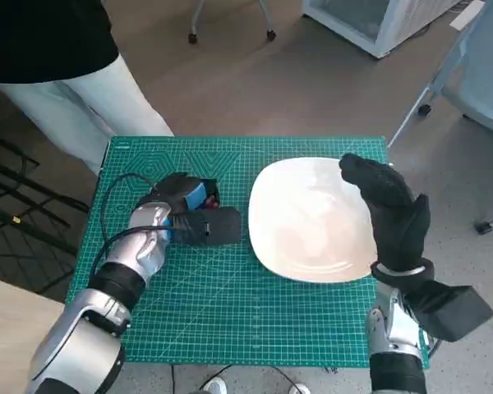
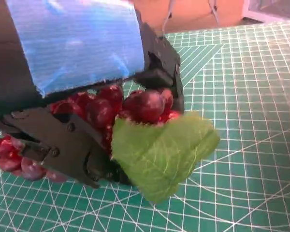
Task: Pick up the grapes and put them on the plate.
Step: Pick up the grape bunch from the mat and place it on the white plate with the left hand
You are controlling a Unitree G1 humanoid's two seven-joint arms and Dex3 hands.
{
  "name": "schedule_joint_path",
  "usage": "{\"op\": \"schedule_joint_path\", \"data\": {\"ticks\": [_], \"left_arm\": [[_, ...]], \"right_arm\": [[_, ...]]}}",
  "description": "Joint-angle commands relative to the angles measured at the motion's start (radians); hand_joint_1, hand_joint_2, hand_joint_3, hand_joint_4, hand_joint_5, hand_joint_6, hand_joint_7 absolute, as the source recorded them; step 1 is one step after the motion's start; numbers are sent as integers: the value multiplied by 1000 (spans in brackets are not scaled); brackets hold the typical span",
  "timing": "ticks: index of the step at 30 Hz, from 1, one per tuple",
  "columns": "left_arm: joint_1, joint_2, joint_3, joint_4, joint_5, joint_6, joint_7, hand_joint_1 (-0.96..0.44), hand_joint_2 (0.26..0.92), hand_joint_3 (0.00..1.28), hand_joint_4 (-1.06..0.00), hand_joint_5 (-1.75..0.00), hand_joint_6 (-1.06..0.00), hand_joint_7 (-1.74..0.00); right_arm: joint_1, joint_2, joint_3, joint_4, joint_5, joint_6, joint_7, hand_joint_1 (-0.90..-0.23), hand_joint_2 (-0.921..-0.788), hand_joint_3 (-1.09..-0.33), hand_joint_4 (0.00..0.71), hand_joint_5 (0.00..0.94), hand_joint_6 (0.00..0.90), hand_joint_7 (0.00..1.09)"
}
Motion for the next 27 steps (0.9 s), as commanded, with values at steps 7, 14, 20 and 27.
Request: {"op": "schedule_joint_path", "data": {"ticks": [7,14,20,27], "left_arm": [[113,99,53,-366,15,86,-81,5,921,195,-529,-1481,-531,-1112],[174,151,96,-604,29,135,-128,5,921,202,-514,-1410,-511,-1225],[230,188,144,-776,33,143,-139,5,921,174,-573,-1379,-526,-1170],[283,198,193,-903,33,133,-132,3,921,146,-643,-1289,-513,-1192]], "right_arm": [[-1,5,-3,27,1,-3,4,-664,-921,-747,449,1,37,452],[-7,6,-5,35,2,-8,5,-663,-921,-747,449,1,38,451],[-6,8,-4,33,1,-12,3,-660,-921,-747,450,1,39,450],[-5,10,-4,31,4,-12,5,-659,-921,-749,449,1,38,450]]}}
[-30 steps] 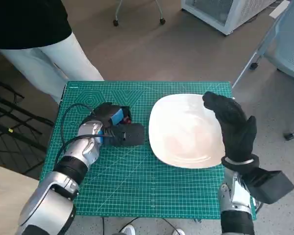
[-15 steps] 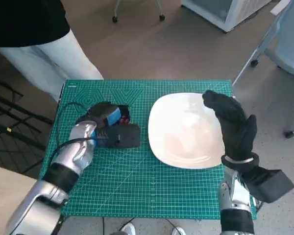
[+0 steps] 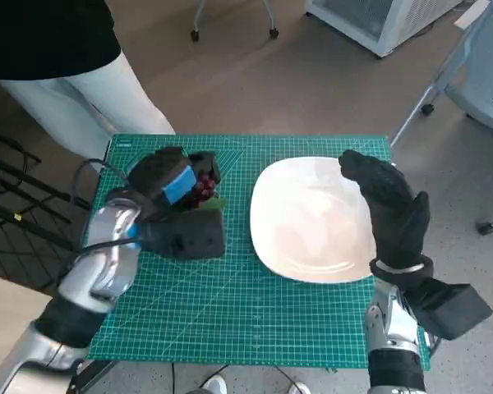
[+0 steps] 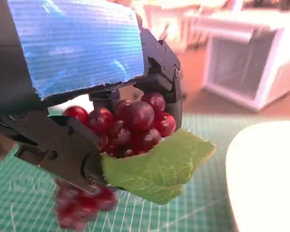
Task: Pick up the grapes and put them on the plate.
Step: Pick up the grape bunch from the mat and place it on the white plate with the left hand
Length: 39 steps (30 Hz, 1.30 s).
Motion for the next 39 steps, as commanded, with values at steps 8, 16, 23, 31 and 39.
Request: {"op": "schedule_joint_path", "data": {"ticks": [8,16,23,31,39], "left_arm": [[54,11,52,-112,11,-20,-10,3,921,144,-648,-1282,-510,-1195],[44,-1,48,-124,21,-14,-34,3,921,146,-636,-1327,-527,-1145],[15,-39,26,-149,39,3,-60,4,921,148,-627,-1331,-530,-1147],[-56,-108,-24,-142,81,-4,-80,4,921,157,-615,-1360,-526,-1138],[-164,-184,-77,-72,99,-32,-98,4,921,149,-619,-1365,-541,-1117]], "right_arm": [[13,7,-3,14,8,4,6,-659,-921,-750,448,0,36,452],[14,6,-6,9,7,7,2,-659,-921,-750,448,0,36,453],[17,-2,-13,6,7,8,0,-657,-921,-748,450,1,36,452],[21,-12,-29,1,14,9,2,-652,-921,-745,451,2,39,446],[28,-24,-50,-11,24,9,0,-651,-921,-736,455,3,60,414]]}}
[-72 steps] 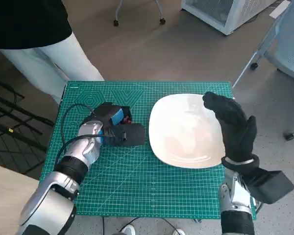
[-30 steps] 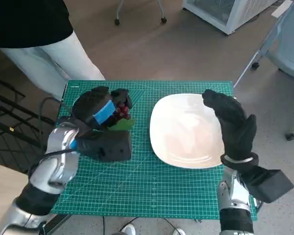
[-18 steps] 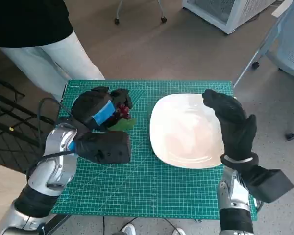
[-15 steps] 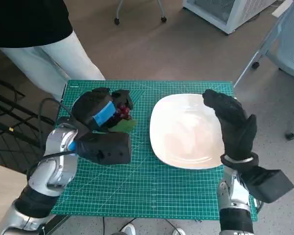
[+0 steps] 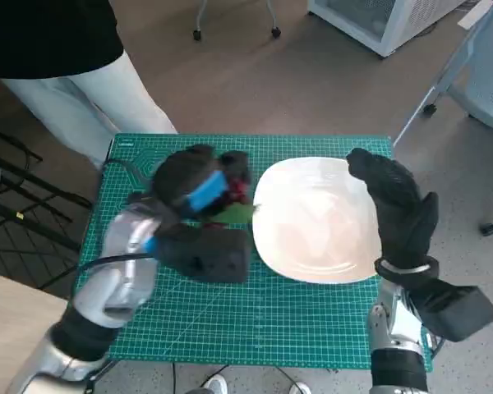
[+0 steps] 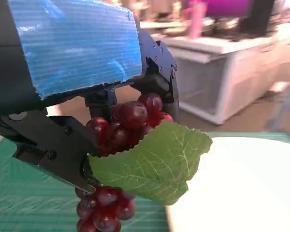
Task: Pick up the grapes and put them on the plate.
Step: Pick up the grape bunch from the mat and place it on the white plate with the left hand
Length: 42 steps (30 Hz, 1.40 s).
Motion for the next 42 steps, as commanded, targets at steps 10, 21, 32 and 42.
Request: {"op": "schedule_joint_path", "data": {"ticks": [10,21,32,42], "left_arm": [[-217,-115,-75,166,12,-78,-17,4,921,156,-603,-1391,-543,-1115],[-293,-206,-83,277,-22,-114,-8,2,921,146,-579,-1298,-556,-1234],[-328,-252,-101,364,-18,-139,3,2,921,194,-503,-1515,-560,-1080],[-350,-262,-104,430,-24,-170,13,1,921,147,-612,-1375,-548,-1118]], "right_arm": [[45,-24,-44,-20,33,10,-7,-631,-921,-731,461,3,109,327],[73,-22,-60,-48,21,-4,-51,-637,-921,-722,462,2,121,307],[92,-15,-60,-82,-7,-16,-111,-647,-921,-727,466,3,116,294],[105,-13,-54,-102,-19,-11,-145,-644,-921,-735,462,1,124,299]]}}
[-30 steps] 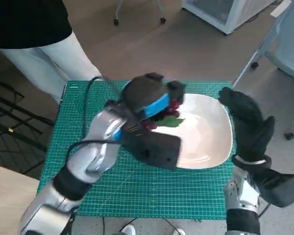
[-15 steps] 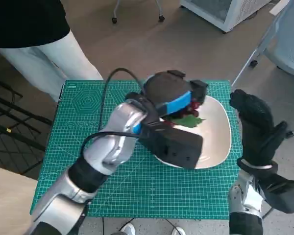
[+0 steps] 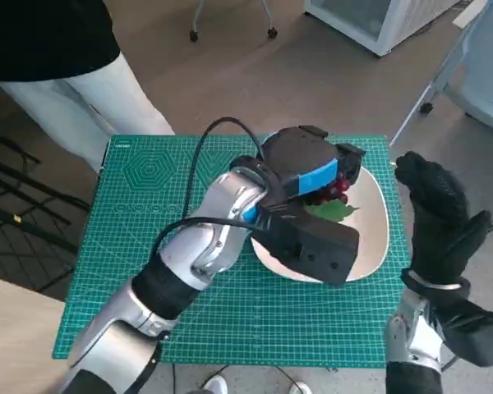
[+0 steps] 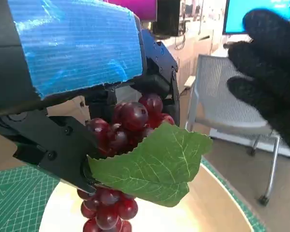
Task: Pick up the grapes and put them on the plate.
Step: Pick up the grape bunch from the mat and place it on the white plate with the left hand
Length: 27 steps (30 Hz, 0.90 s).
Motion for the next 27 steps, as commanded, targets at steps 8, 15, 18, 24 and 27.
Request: {"op": "schedule_joint_path", "data": {"ticks": [8,15,18,24,27], "left_arm": [[-48,-31,2,88,-26,-26,27,1,920,125,-650,-1327,-557,-1116],[-47,-45,9,132,-45,-21,32,1,921,138,-608,-1361,-569,-1116],[-46,-53,18,149,-60,-4,19,86,915,187,-549,-1364,-484,-1026],[-51,-58,15,165,-71,38,0,-127,884,102,-356,-721,-322,-175],[-46,-46,3,151,-55,48,-4,-463,886,42,-139,-214,-216,-49]], "right_arm": [[24,9,9,6,-7,11,-24,-641,-921,-736,459,0,124,302],[22,7,12,13,-4,10,-26,-641,-921,-736,458,0,122,304],[19,7,12,18,-3,10,-25,-641,-921,-735,458,1,122,305],[12,8,14,31,-7,2,-26,-641,-921,-735,459,1,122,307],[7,9,15,42,-9,-4,-25,-643,-921,-734,459,1,122,307]]}}
